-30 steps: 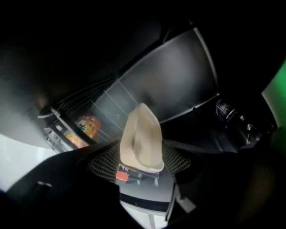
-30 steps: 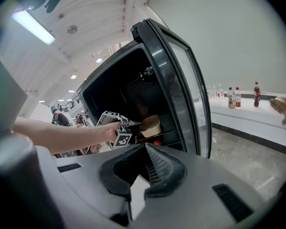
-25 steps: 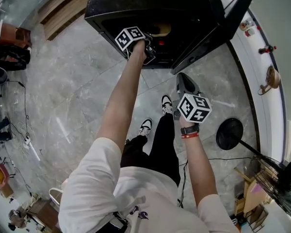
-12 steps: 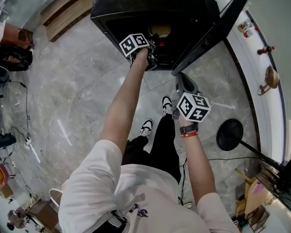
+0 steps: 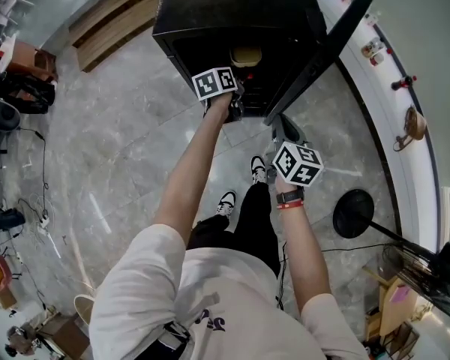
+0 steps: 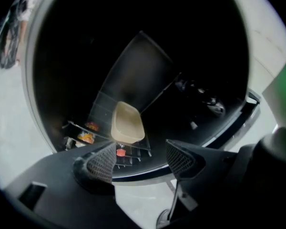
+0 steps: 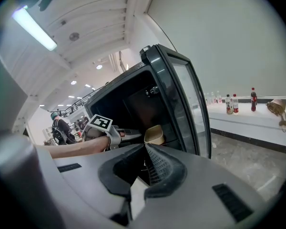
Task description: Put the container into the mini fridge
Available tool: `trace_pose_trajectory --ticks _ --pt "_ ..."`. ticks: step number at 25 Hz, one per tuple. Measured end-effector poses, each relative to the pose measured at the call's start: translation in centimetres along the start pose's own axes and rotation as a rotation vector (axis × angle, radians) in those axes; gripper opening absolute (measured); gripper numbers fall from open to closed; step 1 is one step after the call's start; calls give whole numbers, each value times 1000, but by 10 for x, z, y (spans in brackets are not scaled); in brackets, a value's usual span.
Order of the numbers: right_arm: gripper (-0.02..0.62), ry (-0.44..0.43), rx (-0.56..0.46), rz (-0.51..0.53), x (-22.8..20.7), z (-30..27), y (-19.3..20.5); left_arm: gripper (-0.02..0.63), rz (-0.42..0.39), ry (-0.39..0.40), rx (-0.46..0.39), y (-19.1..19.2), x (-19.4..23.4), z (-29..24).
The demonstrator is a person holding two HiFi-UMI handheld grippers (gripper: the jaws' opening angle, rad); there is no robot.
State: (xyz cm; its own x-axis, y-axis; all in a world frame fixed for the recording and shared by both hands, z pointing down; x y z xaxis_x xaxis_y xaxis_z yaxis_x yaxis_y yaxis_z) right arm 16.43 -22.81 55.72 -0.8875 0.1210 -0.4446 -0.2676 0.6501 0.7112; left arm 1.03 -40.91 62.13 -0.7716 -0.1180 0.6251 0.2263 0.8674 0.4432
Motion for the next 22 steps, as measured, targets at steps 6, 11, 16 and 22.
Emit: trace_pose_trajectory --ticks 6,11,16,22 --pt "14 4 -23 -10 15 15 -8 308 -116 -16 -9 6 -24 45" --pt "14 10 -49 -11 29 30 -16 307 -215 -31 -21 15 -43 84" --pt "14 22 -69 -14 41 45 -20 308 -301 -40 -48 26 -60 125" --pt "14 29 -97 -3 58 61 -25 307 -378 -28 -83 47 -66 169"
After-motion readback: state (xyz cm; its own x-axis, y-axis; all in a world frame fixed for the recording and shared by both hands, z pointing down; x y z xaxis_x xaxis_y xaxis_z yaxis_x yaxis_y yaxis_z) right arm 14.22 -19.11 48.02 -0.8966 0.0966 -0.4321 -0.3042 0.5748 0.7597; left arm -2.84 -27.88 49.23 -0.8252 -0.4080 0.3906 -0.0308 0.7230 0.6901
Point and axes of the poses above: the fingertips, and each gripper's own axes: z backward along the fingers, x to its left, y out of its underside, the point moved 5 cm from there along z, backward along the fingers, and after that the axes turned 12 degrees about x, right-handed, at the moved point
